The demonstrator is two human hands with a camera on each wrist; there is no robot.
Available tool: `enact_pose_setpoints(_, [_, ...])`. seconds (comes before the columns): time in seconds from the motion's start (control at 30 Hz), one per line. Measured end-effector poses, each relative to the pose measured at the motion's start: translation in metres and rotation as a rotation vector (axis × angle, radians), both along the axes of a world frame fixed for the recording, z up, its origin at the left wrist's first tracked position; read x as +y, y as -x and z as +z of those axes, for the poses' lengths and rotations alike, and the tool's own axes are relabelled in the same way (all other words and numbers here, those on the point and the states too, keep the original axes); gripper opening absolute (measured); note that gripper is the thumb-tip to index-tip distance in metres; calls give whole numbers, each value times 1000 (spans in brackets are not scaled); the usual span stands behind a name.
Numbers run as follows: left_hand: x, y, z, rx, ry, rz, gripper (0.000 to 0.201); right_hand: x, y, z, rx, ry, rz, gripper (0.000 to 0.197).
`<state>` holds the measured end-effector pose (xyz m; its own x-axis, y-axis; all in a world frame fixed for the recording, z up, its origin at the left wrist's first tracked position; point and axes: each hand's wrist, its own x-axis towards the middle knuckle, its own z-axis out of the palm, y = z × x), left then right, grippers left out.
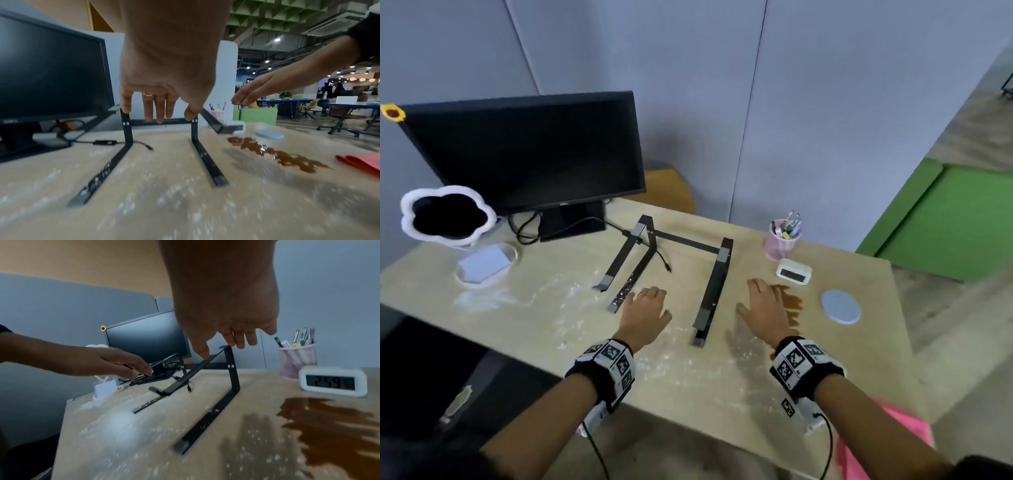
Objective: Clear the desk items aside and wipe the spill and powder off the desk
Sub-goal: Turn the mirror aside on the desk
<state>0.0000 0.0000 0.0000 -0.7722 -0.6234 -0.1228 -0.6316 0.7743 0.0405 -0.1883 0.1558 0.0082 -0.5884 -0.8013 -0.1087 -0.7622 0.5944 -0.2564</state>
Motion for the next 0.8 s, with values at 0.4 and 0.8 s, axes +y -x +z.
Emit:
enact_pose_setpoints(0.4, [-24,-31,-36,47,-49,30,42,-42,-35,-24,-44,49,19,54])
enact_pose_setpoints(0.8, [-96,-124,-22,9,-1,201,39,-156,-113,-3,-65,173,241,56])
